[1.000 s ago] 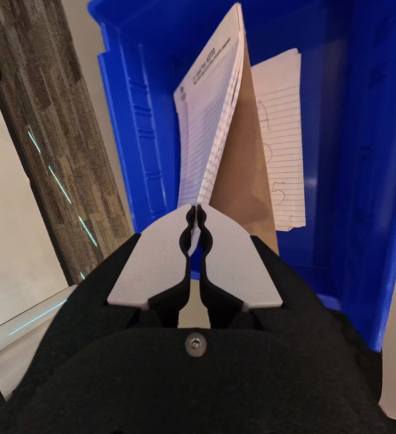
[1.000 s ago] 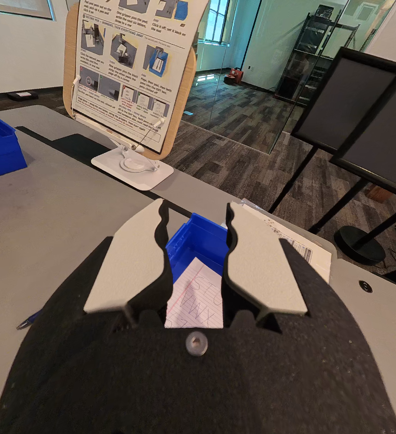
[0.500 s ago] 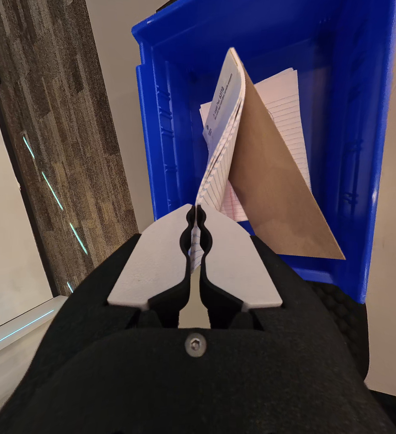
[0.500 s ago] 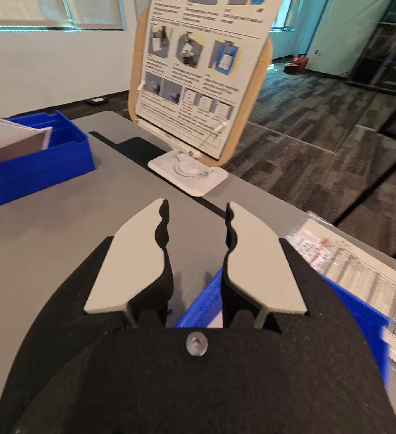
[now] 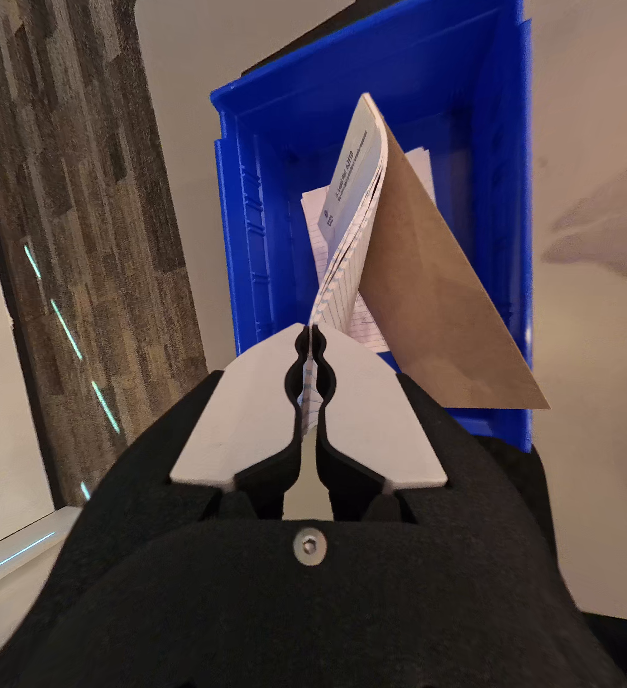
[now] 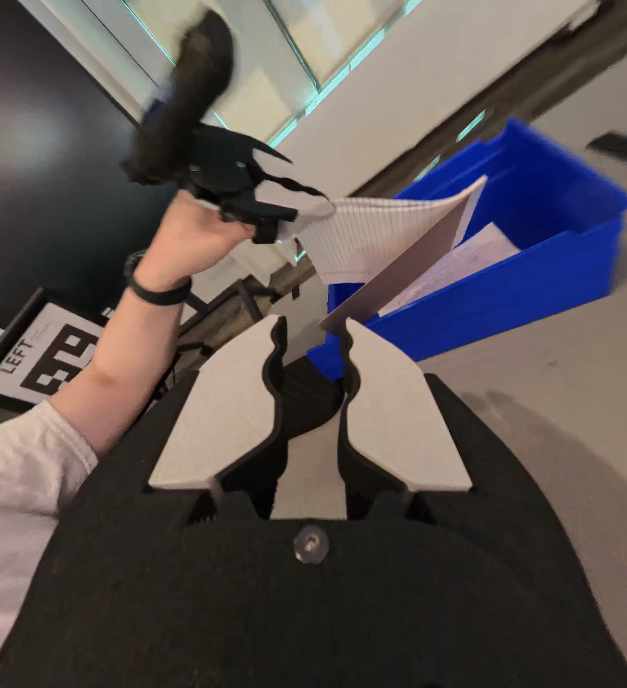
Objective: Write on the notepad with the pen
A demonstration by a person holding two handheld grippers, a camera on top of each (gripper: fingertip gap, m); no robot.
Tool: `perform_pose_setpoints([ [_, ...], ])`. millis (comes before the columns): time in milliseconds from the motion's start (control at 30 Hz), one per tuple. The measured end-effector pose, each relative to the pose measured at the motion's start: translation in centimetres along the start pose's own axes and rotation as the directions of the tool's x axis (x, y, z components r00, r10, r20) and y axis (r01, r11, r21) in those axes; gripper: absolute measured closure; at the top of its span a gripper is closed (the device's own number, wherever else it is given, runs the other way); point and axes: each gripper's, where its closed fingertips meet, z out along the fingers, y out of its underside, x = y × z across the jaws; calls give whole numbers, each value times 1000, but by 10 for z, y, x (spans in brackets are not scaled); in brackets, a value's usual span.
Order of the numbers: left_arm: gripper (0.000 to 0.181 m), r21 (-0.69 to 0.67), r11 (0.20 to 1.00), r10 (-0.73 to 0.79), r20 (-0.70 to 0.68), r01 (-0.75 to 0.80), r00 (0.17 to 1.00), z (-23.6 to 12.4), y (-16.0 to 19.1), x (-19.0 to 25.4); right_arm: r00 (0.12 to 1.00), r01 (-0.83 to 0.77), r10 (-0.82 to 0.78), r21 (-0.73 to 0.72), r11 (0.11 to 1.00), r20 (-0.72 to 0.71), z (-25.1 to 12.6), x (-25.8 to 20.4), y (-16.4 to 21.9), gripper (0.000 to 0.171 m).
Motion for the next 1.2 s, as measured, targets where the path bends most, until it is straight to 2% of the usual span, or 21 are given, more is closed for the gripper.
perform_pose_setpoints([
  [67,180,20,1000,-14,-19,15,1000,-3,-2,4,995,-71,65,-99,993,-70,46,24,4,143],
  [167,180,45,999,-29,-50,31,998,-5,-3,10,975,-142,104,-191,971,-195,90,58,15,127],
  [300,180,77,996,-32,-82,39,996,-7,-5,17,957,-268,253,-103,958,-142,121,60,5,129],
  [367,180,88,995,-27,-92,35,995,-9,-5,21,946,-304,279,-151,940,-168,131,64,13,132],
  [500,180,122,992,-12,-108,25,994,-16,-8,28,933,-305,242,-229,924,-267,142,78,27,138],
  [633,180,147,989,13,-102,3,995,-25,-7,36,939,-294,234,-239,925,-251,147,79,29,165],
  [700,180,141,990,32,-120,-15,992,-28,-2,45,942,-286,232,-220,933,-242,146,82,30,168],
  [867,177,184,982,76,-138,-50,988,-27,1,71,919,-387,371,-125,914,-135,146,78,26,170],
  [933,166,220,975,74,-139,-42,988,-28,-1,79,919,-387,374,-102,917,-121,145,79,25,170],
  [1067,130,293,956,31,-94,-2,995,-41,-1,77,927,-375,374,-37,926,-35,140,72,14,170],
  [1133,124,355,934,-14,-50,31,999,-50,-2,62,943,-333,333,-31,943,14,135,63,8,171],
  [1200,119,401,912,-61,-71,85,996,-56,0,48,959,-277,278,-11,961,55,126,55,2,170],
])
